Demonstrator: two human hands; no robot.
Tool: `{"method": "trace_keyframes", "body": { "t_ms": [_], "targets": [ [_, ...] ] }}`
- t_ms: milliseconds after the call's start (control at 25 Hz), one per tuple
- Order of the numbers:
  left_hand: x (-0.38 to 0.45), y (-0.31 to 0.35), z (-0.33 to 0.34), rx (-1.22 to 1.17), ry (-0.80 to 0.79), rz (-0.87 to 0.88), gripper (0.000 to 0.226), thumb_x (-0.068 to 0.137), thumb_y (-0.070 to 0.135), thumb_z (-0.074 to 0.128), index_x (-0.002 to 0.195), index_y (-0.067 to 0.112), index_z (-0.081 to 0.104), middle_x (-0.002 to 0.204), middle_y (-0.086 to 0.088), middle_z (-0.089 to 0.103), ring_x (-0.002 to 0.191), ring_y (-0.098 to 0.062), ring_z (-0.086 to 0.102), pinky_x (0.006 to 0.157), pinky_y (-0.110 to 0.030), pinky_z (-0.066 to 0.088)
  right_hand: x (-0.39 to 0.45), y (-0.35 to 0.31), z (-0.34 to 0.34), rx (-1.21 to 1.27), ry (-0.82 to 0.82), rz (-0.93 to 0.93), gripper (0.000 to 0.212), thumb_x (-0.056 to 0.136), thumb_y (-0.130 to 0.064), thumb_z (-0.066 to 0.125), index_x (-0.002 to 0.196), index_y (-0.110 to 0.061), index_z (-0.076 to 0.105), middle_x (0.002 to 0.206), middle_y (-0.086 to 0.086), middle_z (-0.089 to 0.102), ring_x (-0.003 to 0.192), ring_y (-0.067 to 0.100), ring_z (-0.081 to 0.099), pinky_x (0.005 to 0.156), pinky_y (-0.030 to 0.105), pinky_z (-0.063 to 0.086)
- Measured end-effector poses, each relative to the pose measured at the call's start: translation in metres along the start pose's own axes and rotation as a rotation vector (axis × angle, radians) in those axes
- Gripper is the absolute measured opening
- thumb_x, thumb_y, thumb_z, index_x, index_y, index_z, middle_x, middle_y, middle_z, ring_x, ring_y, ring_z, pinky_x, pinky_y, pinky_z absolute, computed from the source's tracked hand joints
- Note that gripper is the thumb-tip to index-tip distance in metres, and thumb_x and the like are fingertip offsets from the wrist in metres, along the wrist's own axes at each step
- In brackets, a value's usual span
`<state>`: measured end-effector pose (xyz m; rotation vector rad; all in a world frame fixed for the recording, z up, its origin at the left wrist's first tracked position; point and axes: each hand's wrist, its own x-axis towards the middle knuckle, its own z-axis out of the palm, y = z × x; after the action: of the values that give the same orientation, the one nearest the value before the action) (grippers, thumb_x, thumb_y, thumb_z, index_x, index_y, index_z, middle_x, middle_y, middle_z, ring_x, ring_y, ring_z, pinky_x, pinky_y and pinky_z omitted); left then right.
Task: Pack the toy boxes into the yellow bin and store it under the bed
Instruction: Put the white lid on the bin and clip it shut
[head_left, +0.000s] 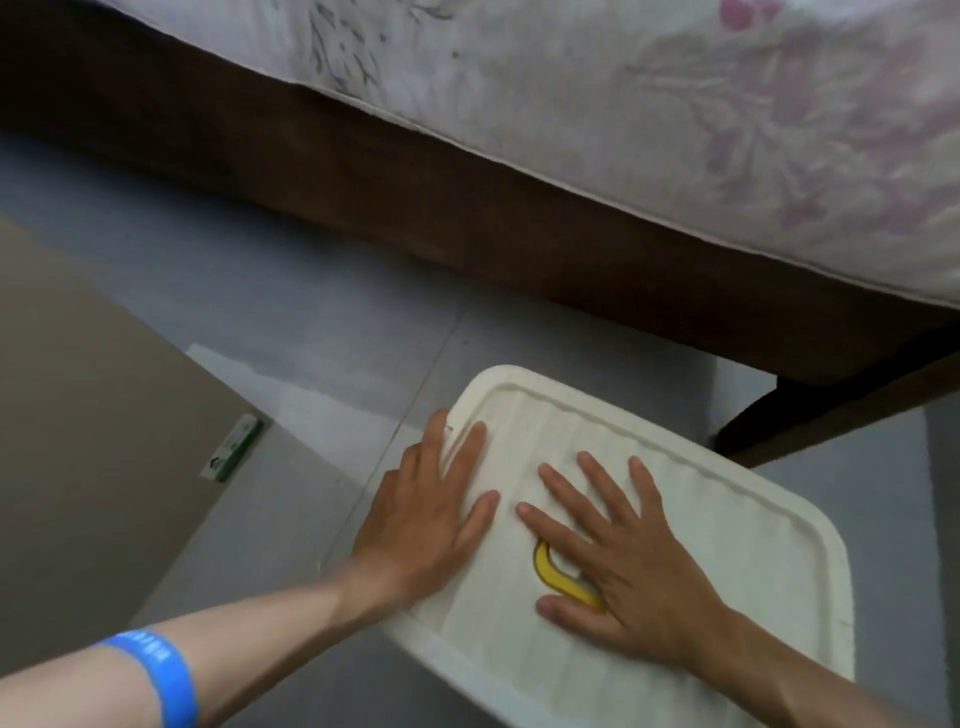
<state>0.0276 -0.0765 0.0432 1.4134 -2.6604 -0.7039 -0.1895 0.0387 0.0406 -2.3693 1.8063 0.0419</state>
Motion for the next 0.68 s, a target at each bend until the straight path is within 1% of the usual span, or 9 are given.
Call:
{"method": "trace_keyframes", "body": {
  "t_ms": [120,160,240,320,400,440,520,600,680],
  "targets": [
    [0.003,0.002,0.003,0.027,-0.018,-0.039,0.068,0.092,0.067,0.017,0.151,0.041,-0.005,0.161,0.001,-0.005,0.137,-0.027,0.026,0.097,-0.047,0.044,0.006,0.012,0.003,0.023,-0.024,-0.024,0.079,0.088,-0.077,0.038,0.156,-0.040,0.024,0.167,0.000,0.016,0.152,0.035,0.015,0.112,0.073,0.011],
    [0.001,0.001,0.003,0.028,-0.031,-0.062,0.069,0.093,0.066,0.018,0.152,0.040,-0.004,0.162,-0.001,-0.004,0.138,-0.028,0.026,0.099,-0.048,0.043,0.008,0.011,0.006,0.036,-0.023,-0.039,0.079,0.087,-0.077,0.039,0.156,-0.039,0.026,0.167,0.001,0.019,0.151,0.036,0.018,0.111,0.074,0.012],
    [-0.003,0.004,0.005,0.035,-0.046,-0.077,0.068,0.094,0.064,0.018,0.154,0.038,-0.001,0.164,-0.006,-0.002,0.141,-0.029,0.024,0.110,-0.048,0.031,0.000,0.005,0.014,0.055,-0.028,-0.037,0.079,0.085,-0.076,0.042,0.155,-0.040,0.028,0.164,0.002,0.026,0.148,0.038,0.026,0.109,0.074,0.017],
    [0.000,0.005,0.000,0.076,-0.062,-0.075,0.068,0.094,0.064,0.016,0.154,0.037,-0.002,0.164,-0.007,-0.001,0.146,-0.029,0.017,0.117,-0.051,0.014,0.010,0.013,0.003,0.035,0.006,-0.078,0.077,0.085,-0.075,0.044,0.153,-0.042,0.031,0.159,0.004,0.036,0.138,0.040,0.041,0.105,0.070,0.025],
    [0.000,0.000,0.001,0.045,-0.073,-0.075,0.069,0.094,0.064,0.017,0.154,0.038,-0.004,0.164,-0.005,-0.003,0.147,-0.028,0.011,0.117,-0.053,0.012,0.037,0.043,-0.015,-0.082,-0.055,-0.299,0.065,0.089,-0.071,0.042,0.147,-0.042,0.042,0.146,0.006,0.051,0.119,0.039,0.054,0.099,0.060,0.031],
    [-0.001,-0.001,0.003,0.039,-0.067,-0.070,0.069,0.094,0.064,0.018,0.154,0.038,-0.004,0.163,-0.005,-0.003,0.147,-0.027,0.010,0.117,-0.054,0.015,0.050,0.053,-0.024,-0.165,-0.072,-0.408,0.061,0.091,-0.069,0.040,0.144,-0.039,0.047,0.140,0.007,0.054,0.115,0.037,0.055,0.100,0.059,0.031],
    [-0.002,-0.003,0.007,0.043,-0.039,-0.056,0.069,0.094,0.065,0.018,0.154,0.038,-0.003,0.163,-0.005,-0.002,0.147,-0.027,0.011,0.115,-0.054,0.019,0.071,0.063,-0.030,-0.194,-0.034,-0.474,0.062,0.093,-0.067,0.040,0.145,-0.034,0.046,0.148,0.011,0.049,0.129,0.036,0.046,0.109,0.064,0.026],
    [-0.002,-0.003,0.009,0.038,-0.015,-0.041,0.068,0.094,0.065,0.018,0.154,0.037,0.000,0.162,-0.005,0.001,0.146,-0.028,0.013,0.114,-0.055,0.021,0.084,0.054,-0.020,-0.063,0.045,-0.299,0.069,0.093,-0.066,0.039,0.154,-0.034,0.031,0.162,0.009,0.028,0.149,0.035,0.025,0.115,0.067,0.016],
    [0.002,-0.004,0.010,0.024,-0.002,-0.035,0.068,0.094,0.064,0.019,0.155,0.037,0.002,0.162,-0.007,0.003,0.146,-0.029,0.015,0.114,-0.055,0.022,0.095,0.048,-0.012,-0.045,0.036,-0.180,0.074,0.094,-0.070,0.031,0.158,-0.037,0.015,0.168,0.003,0.012,0.153,0.032,0.009,0.115,0.068,0.012]
  ]
}}
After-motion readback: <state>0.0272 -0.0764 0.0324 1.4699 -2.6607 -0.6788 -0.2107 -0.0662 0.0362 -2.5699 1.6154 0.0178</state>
